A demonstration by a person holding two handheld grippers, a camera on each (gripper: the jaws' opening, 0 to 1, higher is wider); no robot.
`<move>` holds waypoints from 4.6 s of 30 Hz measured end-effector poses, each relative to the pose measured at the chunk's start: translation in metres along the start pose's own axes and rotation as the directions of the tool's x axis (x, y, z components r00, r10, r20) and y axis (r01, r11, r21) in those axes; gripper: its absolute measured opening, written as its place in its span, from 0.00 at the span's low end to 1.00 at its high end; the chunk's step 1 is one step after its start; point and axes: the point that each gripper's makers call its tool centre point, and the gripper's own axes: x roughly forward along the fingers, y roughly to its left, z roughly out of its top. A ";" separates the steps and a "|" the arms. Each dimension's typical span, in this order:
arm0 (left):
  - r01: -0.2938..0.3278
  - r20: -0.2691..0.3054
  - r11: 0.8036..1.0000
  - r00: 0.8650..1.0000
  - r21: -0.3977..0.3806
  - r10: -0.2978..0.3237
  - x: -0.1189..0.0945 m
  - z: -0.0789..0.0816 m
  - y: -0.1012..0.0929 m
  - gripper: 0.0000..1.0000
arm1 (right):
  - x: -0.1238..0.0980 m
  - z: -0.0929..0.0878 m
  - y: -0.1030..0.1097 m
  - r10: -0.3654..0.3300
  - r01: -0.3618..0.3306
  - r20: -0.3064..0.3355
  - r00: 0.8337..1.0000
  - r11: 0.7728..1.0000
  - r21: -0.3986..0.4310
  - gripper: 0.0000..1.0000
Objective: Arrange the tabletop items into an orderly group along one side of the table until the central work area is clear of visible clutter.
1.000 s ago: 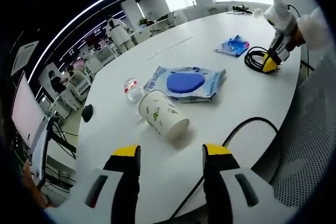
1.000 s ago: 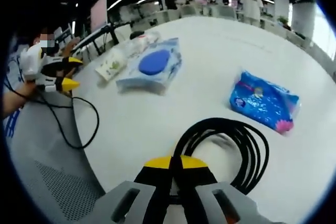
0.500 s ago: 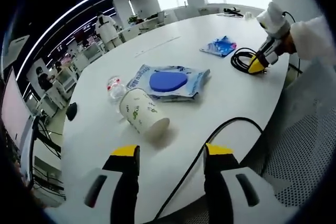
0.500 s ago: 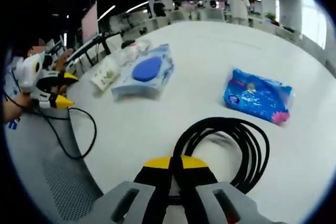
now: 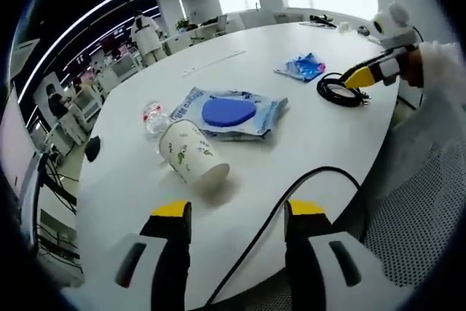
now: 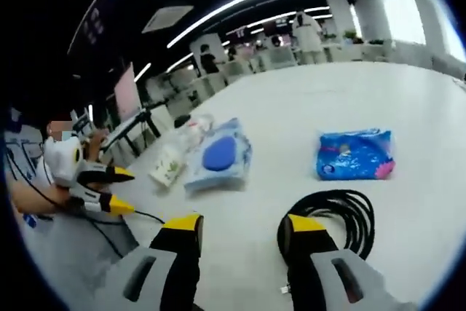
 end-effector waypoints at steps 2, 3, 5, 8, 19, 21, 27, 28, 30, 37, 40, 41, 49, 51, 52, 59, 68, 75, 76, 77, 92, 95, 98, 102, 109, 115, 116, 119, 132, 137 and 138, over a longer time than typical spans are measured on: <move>0.005 0.000 1.000 1.000 -0.004 -0.005 -0.002 0.002 -0.002 0.52 | -0.003 -0.002 0.003 0.006 -0.007 0.018 1.000 0.999 0.031 0.48; 0.005 0.004 1.000 1.000 -0.007 -0.005 -0.002 0.003 -0.002 0.53 | -0.003 -0.004 0.005 0.008 -0.009 0.015 1.000 0.999 0.040 0.48; 0.023 0.062 0.997 0.998 -0.079 -0.018 -0.002 0.013 -0.001 0.55 | -0.003 -0.008 0.012 0.010 -0.011 0.008 1.000 0.999 0.031 0.48; 0.044 0.102 0.991 0.994 -0.126 -0.032 -0.001 0.022 -0.005 0.65 | -0.005 -0.009 0.025 0.045 -0.045 -0.001 0.999 0.999 -0.009 0.51; 0.032 0.074 0.996 0.997 -0.089 -0.025 0.004 0.013 0.000 0.72 | 0.004 -0.019 0.024 0.100 -0.096 -0.071 0.992 0.993 0.062 0.54; 0.028 0.074 0.993 0.997 -0.114 -0.019 0.002 0.014 0.002 0.71 | 0.005 -0.021 0.022 0.092 -0.084 -0.059 0.994 0.987 0.136 0.53; 0.004 0.080 0.983 0.997 -0.182 0.011 0.001 0.012 0.018 0.65 | 0.009 -0.031 0.017 0.051 -0.031 -0.098 0.994 0.981 0.193 0.45; 0.003 0.086 0.980 0.996 -0.200 0.015 0.001 0.013 0.022 0.65 | 0.008 -0.029 0.014 0.040 -0.023 -0.091 0.995 0.983 0.184 0.45; -0.002 0.134 0.968 0.990 -0.252 0.037 -0.001 0.022 0.033 0.64 | 0.006 -0.021 0.007 0.021 -0.010 -0.054 0.998 0.979 0.202 0.46; 0.082 0.139 0.988 0.988 -0.132 -0.063 0.003 0.055 0.054 0.48 | -0.006 0.001 0.022 0.068 -0.055 -0.073 0.995 0.984 0.172 0.44; 0.047 0.154 0.997 0.987 -0.056 -0.038 0.014 0.088 0.080 0.43 | -0.005 0.014 0.032 0.056 -0.052 -0.009 0.998 0.962 0.268 0.44; 0.053 0.166 0.996 0.985 -0.068 -0.042 0.019 0.095 0.088 0.44 | -0.002 0.016 0.041 0.070 -0.070 0.009 0.997 0.945 0.320 0.44; 0.079 0.126 0.995 0.988 0.065 -0.087 0.071 0.155 0.113 0.44 | 0.018 0.013 0.064 0.070 -0.064 -0.004 0.998 0.927 0.371 0.41; 0.136 0.103 0.990 0.985 0.048 -0.140 0.088 0.162 0.113 0.46 | 0.025 0.009 0.072 0.072 -0.059 -0.021 0.997 0.925 0.376 0.40; 0.152 0.082 0.987 0.984 0.053 -0.156 0.096 0.162 0.114 0.46 | 0.028 0.009 0.074 0.070 -0.055 -0.025 0.997 0.926 0.375 0.40; 0.238 -0.035 0.970 0.971 0.052 -0.236 0.147 0.159 0.114 0.45 | 0.060 -0.008 0.086 0.023 0.016 -0.083 0.996 0.899 0.437 0.39; 0.310 -0.135 0.950 0.943 0.025 -0.304 0.184 0.149 0.116 0.35 | 0.097 -0.027 0.085 -0.030 0.094 -0.131 0.991 0.850 0.518 0.34; 0.351 -0.167 0.935 0.921 -0.047 -0.353 0.204 0.143 0.112 0.29 | 0.122 -0.035 0.073 -0.064 0.141 -0.153 0.986 0.812 0.567 0.32; 0.351 -0.171 0.935 0.920 -0.044 -0.353 0.206 0.141 0.111 0.28 | 0.124 -0.034 0.071 -0.068 0.144 -0.153 0.986 0.811 0.567 0.31; 0.350 -0.177 0.936 0.919 -0.042 -0.352 0.208 0.139 0.110 0.26 | 0.127 -0.035 0.069 -0.072 0.150 -0.157 0.985 0.808 0.570 0.30; 0.318 -0.159 0.942 0.930 -0.111 -0.333 0.202 0.137 0.106 0.04 | 0.132 -0.026 0.060 -0.002 0.108 -0.175 0.984 0.796 0.596 0.03; 0.302 -0.172 0.945 0.932 -0.124 -0.320 0.197 0.132 0.104 0.01 | 0.126 -0.020 0.048 -0.019 0.117 -0.166 0.986 0.789 0.603 0.01; 0.297 -0.133 0.938 0.937 -0.179 -0.322 0.180 0.136 0.096 0.00 | 0.118 -0.013 0.034 -0.051 0.141 -0.166 0.985 0.793 0.592 0.00; 0.291 -0.065 0.928 0.947 -0.234 -0.314 0.156 0.146 0.095 0.00 | 0.100 0.012 0.021 -0.071 0.109 -0.087 0.994 0.793 0.600 0.00; 0.318 0.050 0.896 0.946 -0.310 -0.319 0.100 0.160 0.081 0.00 | 0.067 0.045 0.008 -0.078 0.071 -0.011 0.997 0.830 0.554 0.00; 0.322 0.112 0.886 0.947 -0.335 -0.301 0.061 0.162 0.070 0.00 | 0.048 0.059 0.008 -0.078 0.064 0.009 0.997 0.874 0.481 0.00; 0.320 0.122 0.886 0.947 -0.336 -0.296 0.053 0.160 0.068 0.00 | 0.044 0.065 0.009 -0.070 0.045 0.034 0.997 0.870 0.492 0.00; 0.330 0.138 0.879 0.944 -0.344 -0.300 0.042 0.155 0.060 0.00 | 0.036 0.068 0.007 -0.061 0.027 0.051 0.997 0.864 0.503 0.00; 0.335 0.115 0.889 0.942 -0.313 -0.315 0.030 0.153 0.045 0.00 | 0.035 0.071 0.001 -0.030 0.019 0.018 0.999 0.889 0.458 0.00; 0.319 0.093 0.896 0.948 -0.308 -0.306 0.033 0.150 0.043 0.00 | 0.037 0.068 0.000 -0.013 0.007 0.009 1.000 0.874 0.486 0.00; 0.316 0.089 0.898 0.949 -0.306 -0.304 0.034 0.150 0.043 0.00 | 0.037 0.069 0.000 -0.011 0.006 0.008 1.000 0.876 0.482 0.00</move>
